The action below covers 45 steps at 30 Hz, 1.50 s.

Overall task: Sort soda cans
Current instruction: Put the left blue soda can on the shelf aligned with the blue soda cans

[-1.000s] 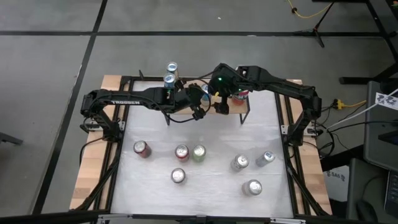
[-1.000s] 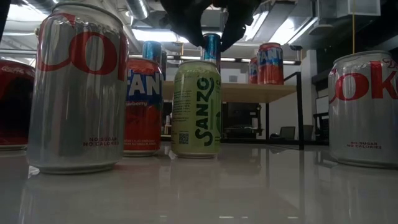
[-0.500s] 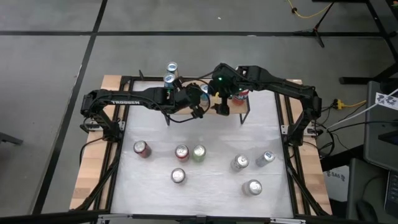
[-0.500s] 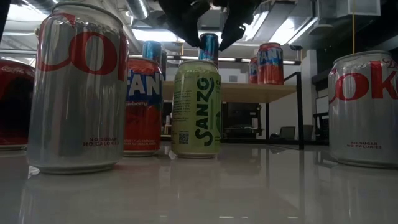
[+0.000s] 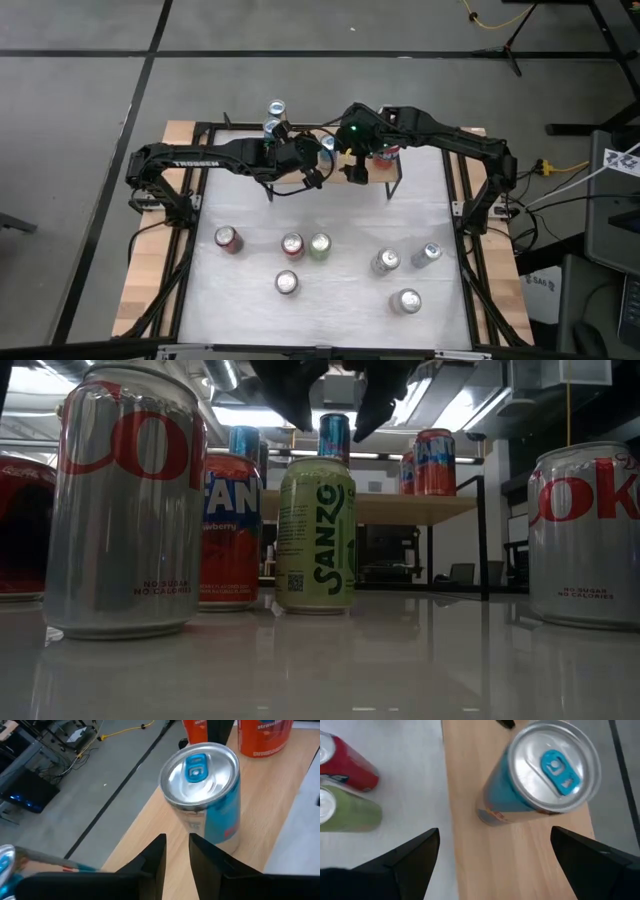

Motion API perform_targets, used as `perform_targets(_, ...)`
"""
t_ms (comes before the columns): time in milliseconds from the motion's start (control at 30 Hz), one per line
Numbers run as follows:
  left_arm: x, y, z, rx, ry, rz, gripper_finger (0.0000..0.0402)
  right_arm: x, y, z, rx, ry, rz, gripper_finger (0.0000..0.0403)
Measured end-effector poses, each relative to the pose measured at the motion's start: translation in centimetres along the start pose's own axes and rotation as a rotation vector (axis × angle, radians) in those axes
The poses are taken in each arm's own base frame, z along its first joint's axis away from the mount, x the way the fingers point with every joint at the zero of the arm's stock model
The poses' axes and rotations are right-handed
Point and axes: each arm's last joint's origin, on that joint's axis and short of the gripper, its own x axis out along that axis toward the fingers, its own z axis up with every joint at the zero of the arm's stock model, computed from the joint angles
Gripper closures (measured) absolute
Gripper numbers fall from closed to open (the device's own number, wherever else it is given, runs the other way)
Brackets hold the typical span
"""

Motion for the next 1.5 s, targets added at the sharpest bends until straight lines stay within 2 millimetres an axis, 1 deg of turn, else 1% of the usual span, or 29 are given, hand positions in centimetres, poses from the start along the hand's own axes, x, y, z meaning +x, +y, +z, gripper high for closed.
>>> perform_targets(133, -1.5, 0.7, 0.0, 0.004, -0.007, -0.014, 0.0326, 0.0, -0.1, 0.0, 0.001, 0.010, -0.043, 0.0031)
perform_targets(267, -3.4, 1.7, -0.5, 0.025, 0.012, -0.069, 0.0326, 0.0, -0.2, 0.0, 0.000, 0.015, -0.066, 0.0031)
perform_targets(500, -7.6, 4.5, -1.7, 0.055, 0.044, -0.178, 0.0326, 0.0, -0.2, 0.0, -0.011, 0.017, -0.065, 0.0031)
perform_targets(633, -10.7, 6.5, -2.7, 0.032, 0.027, -0.211, 0.0326, 0.1, -0.6, -0.1, -0.055, 0.002, -0.018, 0.0031)
perform_targets(733, -12.9, 7.7, -3.7, 0.007, -0.002, -0.235, 0.0326, 0.1, -1.6, 0.0, -0.061, -0.044, 0.029, 0.0031)
perform_targets(833, -14.4, 8.4, -5.4, -0.013, -0.029, -0.271, 0.0326, 0.1, -2.6, -0.1, -0.051, -0.070, 0.018, 0.0031)
perform_targets(900, -14.9, 8.7, -6.8, -0.037, -0.034, -0.293, 0.0326, 0.1, -3.0, -0.2, -0.044, -0.068, 0.012, 0.0031)
perform_targets(1000, -15.1, 8.7, -8.9, -0.060, -0.037, -0.321, 0.0326, 0.7, -3.2, -0.2, -0.042, -0.053, 0.020, 0.0031)
perform_targets(1100, -14.8, 8.5, -10.8, -0.080, -0.043, -0.345, 0.0326, 1.7, -3.1, -0.1, -0.080, -0.041, 0.049, 0.0031)
perform_targets(1200, -14.3, 8.1, -12.2, -0.091, -0.057, -0.364, 0.0326, 2.9, -3.0, 0.0, -0.099, -0.041, 0.117, 0.0031)
perform_targets(1333, -13.8, 7.7, -13.2, -0.092, -0.064, -0.374, 0.0326, 4.1, -3.1, 0.0, -0.135, -0.033, 0.143, 0.0031)
perform_targets(1500, -13.3, 7.3, -13.4, -0.096, -0.070, -0.377, 0.0326, 4.3, -3.2, 0.6, -0.164, -0.087, 0.130, 0.0031)
